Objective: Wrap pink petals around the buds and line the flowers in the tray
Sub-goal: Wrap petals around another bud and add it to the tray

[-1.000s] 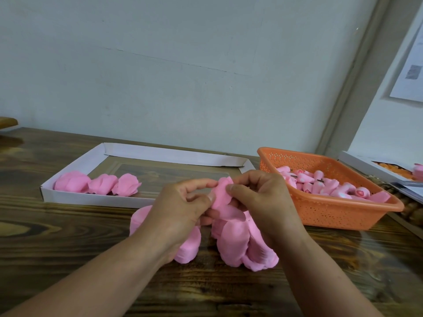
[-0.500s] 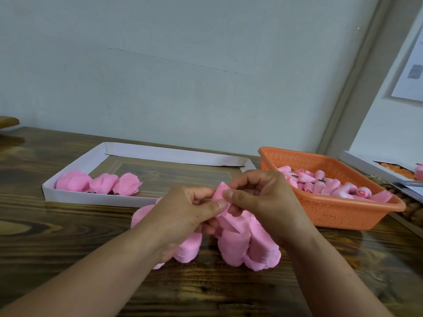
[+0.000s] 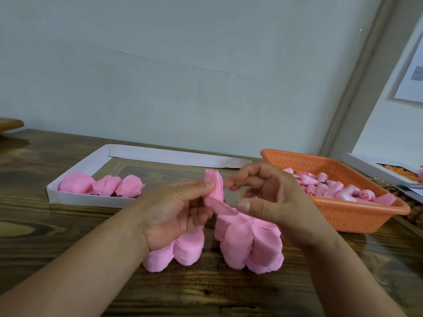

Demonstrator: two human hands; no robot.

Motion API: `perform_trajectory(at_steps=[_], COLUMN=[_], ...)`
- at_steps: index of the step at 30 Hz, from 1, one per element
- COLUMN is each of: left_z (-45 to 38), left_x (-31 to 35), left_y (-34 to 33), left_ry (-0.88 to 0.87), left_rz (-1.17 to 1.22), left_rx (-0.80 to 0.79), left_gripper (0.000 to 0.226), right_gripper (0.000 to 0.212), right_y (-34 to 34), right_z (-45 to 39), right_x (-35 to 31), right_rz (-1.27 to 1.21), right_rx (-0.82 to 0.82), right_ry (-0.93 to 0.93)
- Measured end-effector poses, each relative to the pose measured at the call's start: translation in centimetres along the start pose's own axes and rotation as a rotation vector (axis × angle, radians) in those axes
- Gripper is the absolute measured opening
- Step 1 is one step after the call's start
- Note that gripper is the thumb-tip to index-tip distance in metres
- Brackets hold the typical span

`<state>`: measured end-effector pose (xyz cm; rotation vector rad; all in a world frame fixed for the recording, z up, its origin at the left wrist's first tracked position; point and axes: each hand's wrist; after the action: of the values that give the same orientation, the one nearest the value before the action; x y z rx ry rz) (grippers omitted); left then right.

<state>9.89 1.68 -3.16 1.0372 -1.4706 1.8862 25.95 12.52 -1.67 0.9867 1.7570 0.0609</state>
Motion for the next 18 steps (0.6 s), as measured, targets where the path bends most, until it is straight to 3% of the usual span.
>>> perform_trajectory(at_steps=[5, 7, 11, 18], left_z=[0.2, 0.2, 0.2, 0.3], left_x=[0.4, 0.4, 0.2, -0.1], left_y=[0.1, 0.1, 0.0, -0.3], left_ry=[0.033, 0.047, 0.061, 0.032], left_rz=[0.082, 0.092, 0.034, -0.116], left_rx=[-0.023, -0.027, -0.05, -0.117], left_gripper=[0.019, 0.022, 0.012, 0.015], right_gripper=[0.046, 0.037, 0.012, 0.01], right_y=[-0.4, -1.0, -1.9, -2.3], right_z=[0.1, 0.0, -0.1, -0.5], right_x=[-0.3, -0.2, -0.2, 0.4], right_rz=[0.411, 0.509, 0.47, 0.605], right_rx=[-0.051, -0.036, 0.08, 0.322], right_ry=[0.172, 0.241, 0.217, 0.282])
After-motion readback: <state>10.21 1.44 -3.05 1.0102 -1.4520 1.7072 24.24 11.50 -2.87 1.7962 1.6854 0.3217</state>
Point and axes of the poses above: each hand's wrist, its own z-axis away from the middle knuckle, its own y-axis out of the back of the hand, x = y × z, and after that the axes turned 9 degrees about z, right-handed
